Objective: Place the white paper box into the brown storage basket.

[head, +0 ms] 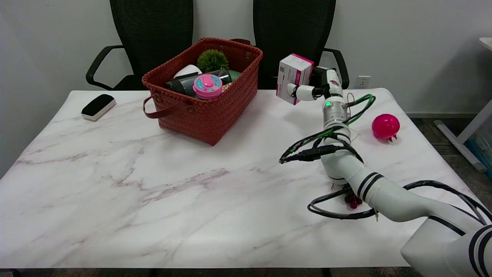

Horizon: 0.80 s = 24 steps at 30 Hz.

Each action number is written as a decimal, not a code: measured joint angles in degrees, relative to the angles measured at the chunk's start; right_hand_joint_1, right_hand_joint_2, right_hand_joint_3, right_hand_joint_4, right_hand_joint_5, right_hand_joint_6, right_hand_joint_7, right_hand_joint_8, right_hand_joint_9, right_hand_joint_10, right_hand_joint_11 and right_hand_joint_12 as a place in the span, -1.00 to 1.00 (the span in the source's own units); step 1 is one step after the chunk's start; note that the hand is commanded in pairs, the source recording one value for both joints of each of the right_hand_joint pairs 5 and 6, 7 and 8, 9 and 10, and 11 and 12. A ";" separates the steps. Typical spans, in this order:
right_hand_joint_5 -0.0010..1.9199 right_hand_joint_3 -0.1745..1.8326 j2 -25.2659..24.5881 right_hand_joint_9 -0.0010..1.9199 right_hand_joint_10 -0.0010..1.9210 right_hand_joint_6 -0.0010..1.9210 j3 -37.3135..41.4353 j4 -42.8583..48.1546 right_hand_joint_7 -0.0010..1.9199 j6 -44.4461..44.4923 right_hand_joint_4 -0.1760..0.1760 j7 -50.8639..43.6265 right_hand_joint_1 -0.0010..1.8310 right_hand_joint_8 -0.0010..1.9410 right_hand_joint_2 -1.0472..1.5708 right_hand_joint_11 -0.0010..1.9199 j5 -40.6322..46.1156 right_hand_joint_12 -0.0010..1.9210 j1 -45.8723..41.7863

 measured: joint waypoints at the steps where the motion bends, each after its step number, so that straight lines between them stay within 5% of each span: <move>1: -0.20 -0.14 0.24 -0.18 -0.18 -0.20 0.16 0.29 -0.10 -0.33 0.00 -0.01 0.31 -0.11 0.26 -0.16 -0.14 -0.16 0.19; 24: -0.21 -0.02 1.51 -0.24 -0.24 -0.21 1.22 -0.35 -0.13 -13.94 0.00 -0.42 0.31 -0.14 0.20 -0.20 -3.32 -0.20 14.28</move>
